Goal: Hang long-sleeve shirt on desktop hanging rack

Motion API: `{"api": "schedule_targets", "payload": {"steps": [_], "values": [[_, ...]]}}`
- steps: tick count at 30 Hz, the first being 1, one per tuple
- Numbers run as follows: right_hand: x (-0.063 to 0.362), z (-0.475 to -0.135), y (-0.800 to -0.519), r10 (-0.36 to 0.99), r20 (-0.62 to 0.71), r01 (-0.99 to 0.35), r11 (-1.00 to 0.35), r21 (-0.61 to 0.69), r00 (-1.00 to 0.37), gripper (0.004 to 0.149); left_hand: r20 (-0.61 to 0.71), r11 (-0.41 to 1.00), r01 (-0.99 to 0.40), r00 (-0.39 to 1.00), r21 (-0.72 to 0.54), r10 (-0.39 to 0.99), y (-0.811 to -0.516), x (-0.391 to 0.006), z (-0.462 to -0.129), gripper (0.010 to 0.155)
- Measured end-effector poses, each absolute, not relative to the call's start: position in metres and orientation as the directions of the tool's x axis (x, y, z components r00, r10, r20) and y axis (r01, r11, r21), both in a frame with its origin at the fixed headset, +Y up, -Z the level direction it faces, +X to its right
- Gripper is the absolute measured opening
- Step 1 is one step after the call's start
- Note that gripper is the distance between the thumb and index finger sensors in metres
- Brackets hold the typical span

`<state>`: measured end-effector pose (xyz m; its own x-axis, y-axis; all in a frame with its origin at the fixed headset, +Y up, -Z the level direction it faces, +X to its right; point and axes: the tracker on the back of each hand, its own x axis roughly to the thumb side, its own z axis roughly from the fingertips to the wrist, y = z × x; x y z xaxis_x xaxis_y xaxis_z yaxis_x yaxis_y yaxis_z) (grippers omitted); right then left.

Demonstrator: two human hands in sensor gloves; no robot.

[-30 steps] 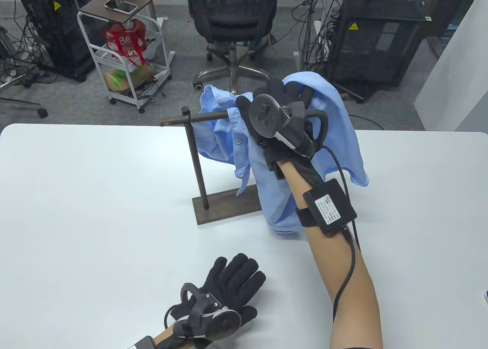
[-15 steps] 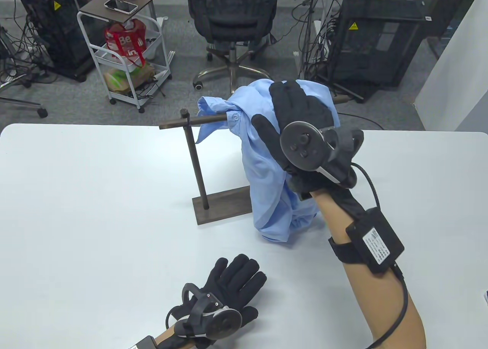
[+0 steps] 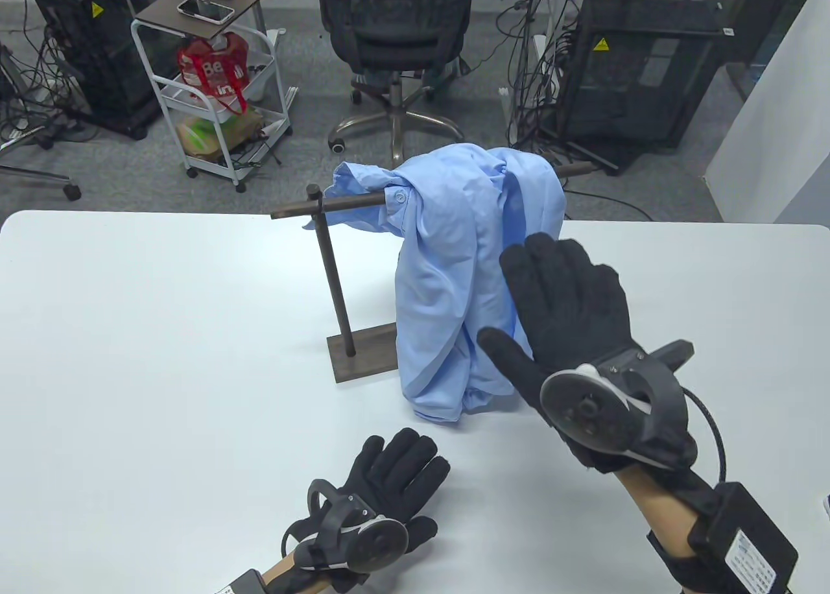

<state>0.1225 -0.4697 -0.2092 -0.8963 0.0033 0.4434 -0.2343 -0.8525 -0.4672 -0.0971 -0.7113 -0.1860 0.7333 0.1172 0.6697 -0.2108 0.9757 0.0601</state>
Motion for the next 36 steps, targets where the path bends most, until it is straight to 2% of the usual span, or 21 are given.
{"api": "schedule_targets", "payload": {"steps": [6,18,29,33,36], "values": [[0.121,-0.181,-0.523,-0.035,0.514,-0.217,-0.880,-0.422,-0.857,0.081,0.657,0.970,-0.233,0.742,0.072,0.130,-0.707,-0.099,-0.189,0.081],[0.123,-0.170,-0.633,0.100,0.566,-0.267,-0.938,-0.220,-0.818,0.084,0.629,0.956,-0.283,0.758,0.080,0.172,-0.700,-0.108,-0.196,0.082],[0.130,-0.186,-0.691,0.201,0.560,-0.331,-0.933,-0.140,-0.804,0.083,0.605,0.950,-0.301,0.773,0.082,0.192,-0.703,-0.112,-0.203,0.083],[0.135,-0.188,-0.712,0.233,0.558,-0.377,-0.913,-0.158,-0.796,0.083,0.607,0.956,-0.285,0.774,0.075,0.183,-0.708,-0.110,-0.204,0.084],[0.138,-0.185,-0.718,0.219,0.552,-0.328,-0.939,-0.105,-0.804,0.083,0.608,0.960,-0.272,0.774,0.069,0.176,-0.710,-0.110,-0.204,0.085]]}}
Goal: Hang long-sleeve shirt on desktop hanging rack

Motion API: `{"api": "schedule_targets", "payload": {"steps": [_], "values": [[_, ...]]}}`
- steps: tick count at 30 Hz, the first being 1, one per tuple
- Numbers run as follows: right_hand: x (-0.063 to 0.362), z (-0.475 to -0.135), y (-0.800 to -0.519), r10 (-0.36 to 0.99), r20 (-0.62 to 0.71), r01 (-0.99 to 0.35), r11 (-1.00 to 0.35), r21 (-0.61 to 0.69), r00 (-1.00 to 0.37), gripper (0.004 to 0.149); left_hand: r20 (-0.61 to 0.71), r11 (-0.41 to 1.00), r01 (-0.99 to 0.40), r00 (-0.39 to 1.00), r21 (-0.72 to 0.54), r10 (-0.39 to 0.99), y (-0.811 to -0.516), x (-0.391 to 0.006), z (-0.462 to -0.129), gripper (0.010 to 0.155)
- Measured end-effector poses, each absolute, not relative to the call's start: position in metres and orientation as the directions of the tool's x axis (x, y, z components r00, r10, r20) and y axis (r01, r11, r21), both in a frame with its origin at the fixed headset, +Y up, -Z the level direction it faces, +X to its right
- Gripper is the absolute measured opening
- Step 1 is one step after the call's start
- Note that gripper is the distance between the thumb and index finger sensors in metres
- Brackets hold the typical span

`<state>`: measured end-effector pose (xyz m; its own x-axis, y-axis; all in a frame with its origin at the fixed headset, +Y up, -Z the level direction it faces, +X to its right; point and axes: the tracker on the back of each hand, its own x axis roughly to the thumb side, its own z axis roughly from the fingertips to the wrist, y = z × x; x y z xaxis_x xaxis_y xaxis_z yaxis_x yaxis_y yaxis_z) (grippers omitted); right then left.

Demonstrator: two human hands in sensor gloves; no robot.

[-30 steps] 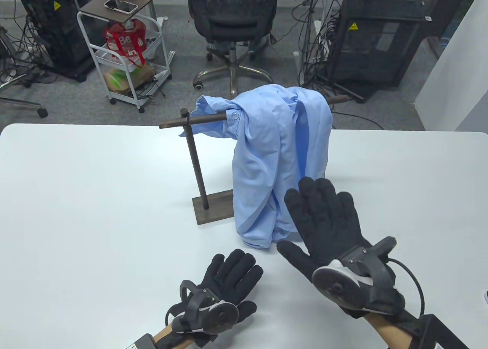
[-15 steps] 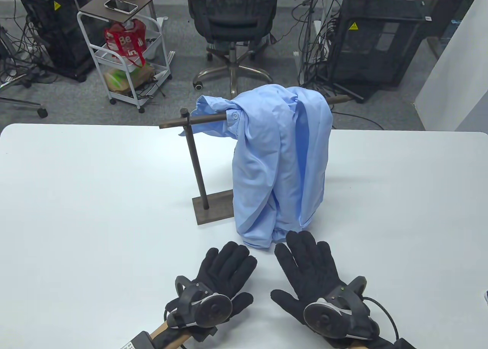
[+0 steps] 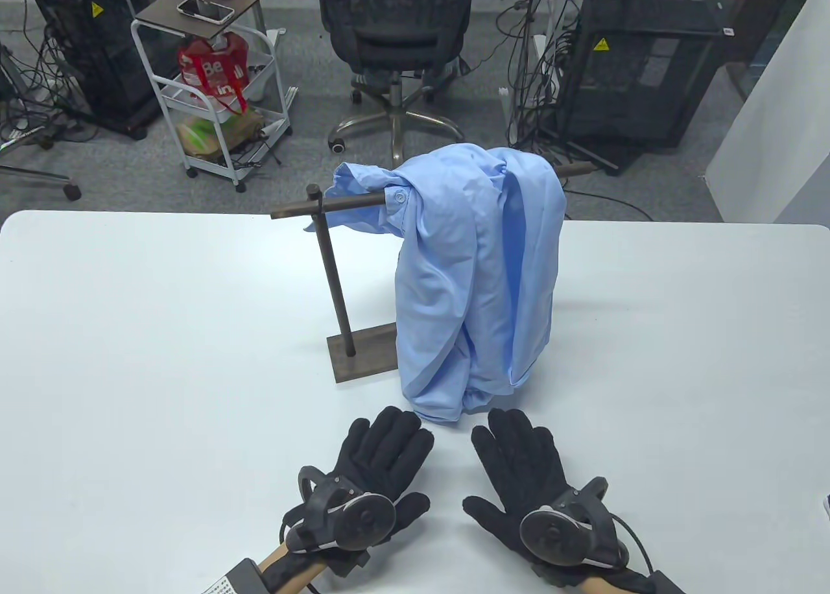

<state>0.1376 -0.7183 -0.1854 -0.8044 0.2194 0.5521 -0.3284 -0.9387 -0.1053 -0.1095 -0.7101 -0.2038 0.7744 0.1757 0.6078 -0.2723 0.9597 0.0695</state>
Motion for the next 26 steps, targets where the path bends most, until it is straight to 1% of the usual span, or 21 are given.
{"api": "schedule_targets", "payload": {"steps": [2,17,26], "values": [[0.140,-0.184,-0.719,0.206,0.558,-0.337,-0.931,-0.142,-0.804,0.083,0.610,0.960,-0.272,0.773,0.067,0.176,-0.710,-0.109,-0.203,0.085],[0.131,-0.184,-0.734,0.200,0.562,-0.311,-0.944,-0.108,-0.803,0.082,0.618,0.962,-0.264,0.768,0.070,0.166,-0.712,-0.108,-0.202,0.085],[0.134,-0.183,-0.730,0.201,0.563,-0.319,-0.940,-0.119,-0.802,0.082,0.627,0.964,-0.259,0.762,0.064,0.163,-0.714,-0.107,-0.201,0.085]]}}
